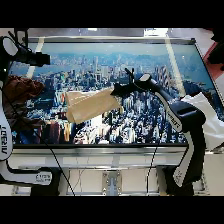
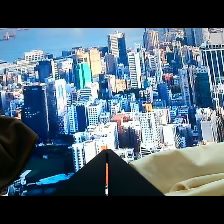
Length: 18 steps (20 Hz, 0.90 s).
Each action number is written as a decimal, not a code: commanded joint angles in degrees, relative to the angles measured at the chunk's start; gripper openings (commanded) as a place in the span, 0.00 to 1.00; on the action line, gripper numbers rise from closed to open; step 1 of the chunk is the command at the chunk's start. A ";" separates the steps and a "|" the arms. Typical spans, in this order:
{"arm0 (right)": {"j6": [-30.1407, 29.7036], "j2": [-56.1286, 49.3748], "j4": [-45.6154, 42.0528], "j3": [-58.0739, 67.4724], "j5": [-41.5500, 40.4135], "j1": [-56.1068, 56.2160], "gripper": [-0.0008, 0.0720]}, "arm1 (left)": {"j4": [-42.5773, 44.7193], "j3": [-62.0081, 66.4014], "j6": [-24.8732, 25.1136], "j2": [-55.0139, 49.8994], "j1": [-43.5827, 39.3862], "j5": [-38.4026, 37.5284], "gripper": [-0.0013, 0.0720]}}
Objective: Fold the shirts.
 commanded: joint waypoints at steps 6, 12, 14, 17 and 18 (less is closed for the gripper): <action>16.48 20.33 -42.05 6.34 21.79 -16.72 0.04 | -1.66 0.04 0.22 0.04 0.07 -0.37 0.03; 14.82 39.17 -67.04 6.32 40.52 -36.48 0.04 | -6.05 0.04 0.24 0.04 0.04 -0.22 0.03; 11.17 42.16 -72.59 5.79 44.33 -43.85 0.04 | -7.13 0.04 0.24 0.04 0.04 -0.20 0.03; 10.73 44.09 -72.00 0.46 44.35 -53.48 0.05 | -10.25 0.04 0.24 0.04 0.02 -0.20 0.03; 10.69 44.11 -70.75 -2.38 44.35 -55.69 0.05 | -11.37 0.04 0.24 0.04 0.02 -0.26 0.03</action>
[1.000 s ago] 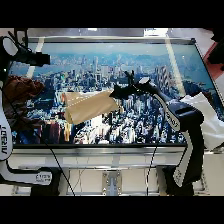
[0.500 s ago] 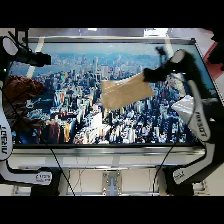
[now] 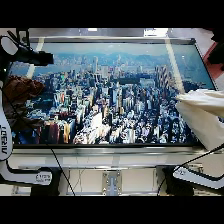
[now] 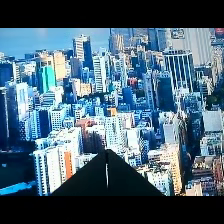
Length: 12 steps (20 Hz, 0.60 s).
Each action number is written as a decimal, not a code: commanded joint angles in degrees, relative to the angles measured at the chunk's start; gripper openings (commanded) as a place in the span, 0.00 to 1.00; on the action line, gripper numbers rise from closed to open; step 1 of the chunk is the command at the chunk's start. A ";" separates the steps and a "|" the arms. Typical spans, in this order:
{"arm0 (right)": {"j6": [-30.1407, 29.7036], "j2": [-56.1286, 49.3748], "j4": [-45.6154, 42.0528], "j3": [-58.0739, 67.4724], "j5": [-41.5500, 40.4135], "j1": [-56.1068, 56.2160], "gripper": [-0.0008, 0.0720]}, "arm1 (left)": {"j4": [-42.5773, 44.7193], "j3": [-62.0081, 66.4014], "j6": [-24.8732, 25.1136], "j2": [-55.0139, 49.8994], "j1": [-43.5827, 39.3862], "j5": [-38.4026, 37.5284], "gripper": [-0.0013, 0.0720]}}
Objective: Fold the shirts.
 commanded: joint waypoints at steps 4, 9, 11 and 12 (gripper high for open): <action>-2.58 2.36 -0.83 -16.22 3.28 -9.70 0.08 | -8.26 0.04 0.02 0.04 0.00 -1.38 0.03; -2.78 2.54 -6.12 -20.74 2.21 -9.75 0.54 | -13.11 0.04 0.04 0.04 0.00 -1.84 0.03; -1.49 2.64 -4.87 -17.40 1.09 -9.62 0.54 | -13.09 0.04 0.04 0.04 0.00 -1.90 0.03; -0.46 2.91 0.92 -14.95 -1.51 -9.25 0.54 | -13.09 0.04 0.04 0.02 0.00 -1.88 0.03</action>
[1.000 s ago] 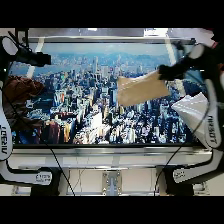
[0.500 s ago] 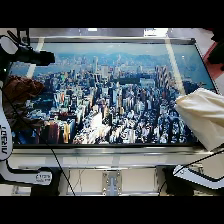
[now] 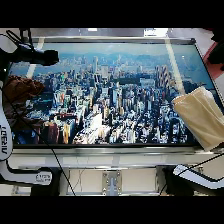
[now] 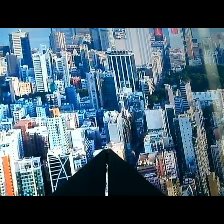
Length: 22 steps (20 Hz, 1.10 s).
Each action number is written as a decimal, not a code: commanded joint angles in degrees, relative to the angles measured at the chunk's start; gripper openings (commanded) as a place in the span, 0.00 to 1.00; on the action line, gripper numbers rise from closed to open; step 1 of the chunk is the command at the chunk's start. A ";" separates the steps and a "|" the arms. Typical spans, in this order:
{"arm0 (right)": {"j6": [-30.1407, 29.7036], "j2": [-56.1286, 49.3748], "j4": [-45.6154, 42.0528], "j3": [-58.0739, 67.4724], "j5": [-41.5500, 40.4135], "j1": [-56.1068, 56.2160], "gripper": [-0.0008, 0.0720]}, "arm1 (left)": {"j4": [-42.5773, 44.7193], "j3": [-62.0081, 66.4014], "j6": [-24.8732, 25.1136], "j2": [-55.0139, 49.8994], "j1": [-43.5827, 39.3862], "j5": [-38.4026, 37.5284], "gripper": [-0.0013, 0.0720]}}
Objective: Fold the shirts.
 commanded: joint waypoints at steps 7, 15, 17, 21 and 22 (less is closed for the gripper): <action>-15.19 -0.28 61.44 1.07 -44.00 25.77 0.52 | -1.38 0.04 -3.69 0.02 0.00 -0.48 0.03; -15.39 -11.89 45.05 -8.76 -61.13 54.49 0.52 | -1.31 0.04 -3.91 0.02 0.00 -2.08 0.03; -12.57 -13.90 45.27 -9.38 -59.82 55.49 0.52 | -1.31 0.04 -3.91 0.02 0.00 -2.05 0.03; 5.25 -14.25 48.39 -9.38 -54.58 56.00 0.52 | -1.33 0.04 -3.91 0.02 0.00 -2.05 0.03; 5.99 -14.23 49.48 -9.35 -54.66 56.00 0.52 | -1.33 0.04 -3.91 0.02 0.00 -2.08 0.03</action>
